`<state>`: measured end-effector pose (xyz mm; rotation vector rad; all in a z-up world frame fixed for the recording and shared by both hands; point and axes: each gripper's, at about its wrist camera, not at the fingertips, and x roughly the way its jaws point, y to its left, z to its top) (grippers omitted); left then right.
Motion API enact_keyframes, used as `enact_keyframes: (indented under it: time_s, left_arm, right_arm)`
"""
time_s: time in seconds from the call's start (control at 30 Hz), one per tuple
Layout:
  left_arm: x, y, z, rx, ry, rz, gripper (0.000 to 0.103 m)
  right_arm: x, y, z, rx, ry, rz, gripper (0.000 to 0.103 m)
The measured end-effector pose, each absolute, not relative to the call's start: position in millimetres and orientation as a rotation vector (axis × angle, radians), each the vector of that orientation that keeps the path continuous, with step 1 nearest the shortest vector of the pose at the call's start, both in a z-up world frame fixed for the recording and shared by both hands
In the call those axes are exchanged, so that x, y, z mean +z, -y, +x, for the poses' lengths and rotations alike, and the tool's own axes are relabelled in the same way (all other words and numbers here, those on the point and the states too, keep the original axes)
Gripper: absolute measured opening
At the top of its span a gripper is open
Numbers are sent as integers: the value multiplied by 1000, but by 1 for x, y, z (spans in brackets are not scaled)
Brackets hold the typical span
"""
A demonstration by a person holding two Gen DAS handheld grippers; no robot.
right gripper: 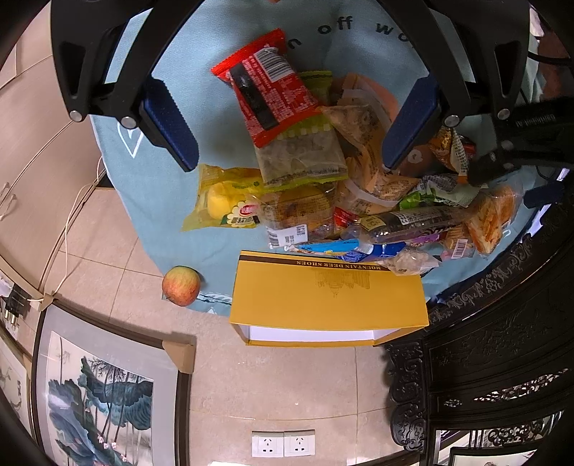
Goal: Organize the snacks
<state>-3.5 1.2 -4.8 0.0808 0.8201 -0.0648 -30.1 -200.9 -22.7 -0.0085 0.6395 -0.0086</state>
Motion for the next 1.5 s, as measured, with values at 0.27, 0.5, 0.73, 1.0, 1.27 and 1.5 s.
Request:
enact_keyframes:
  time_s: [0.27,0.5,0.73,1.0,1.27,1.5]
  left_arm:
    - [-13,-21,11,-90,-868,53,101]
    - [-15,-30,9,-107,-863,56,101]
    - [-21,-33,13,-105,-879,67,101]
    - [-29,-26,19,-122,-910,74,101]
    - [-45,-2,21,-196,-980,51,101]
    - [-64,12,37,-172,-1067,-19,83]
  right_arm:
    - [-32,198,-23,129,-695,-78,102]
    - [-52,170,-6,265,-767,-219,83]
    - [-74,142,8,328,-828,-372,73]
    - [-73,143,10,348,-821,-381,38]
    - [-52,206,9,439,-796,41,38]
    - [-50,214,-4,489,-775,99,38]
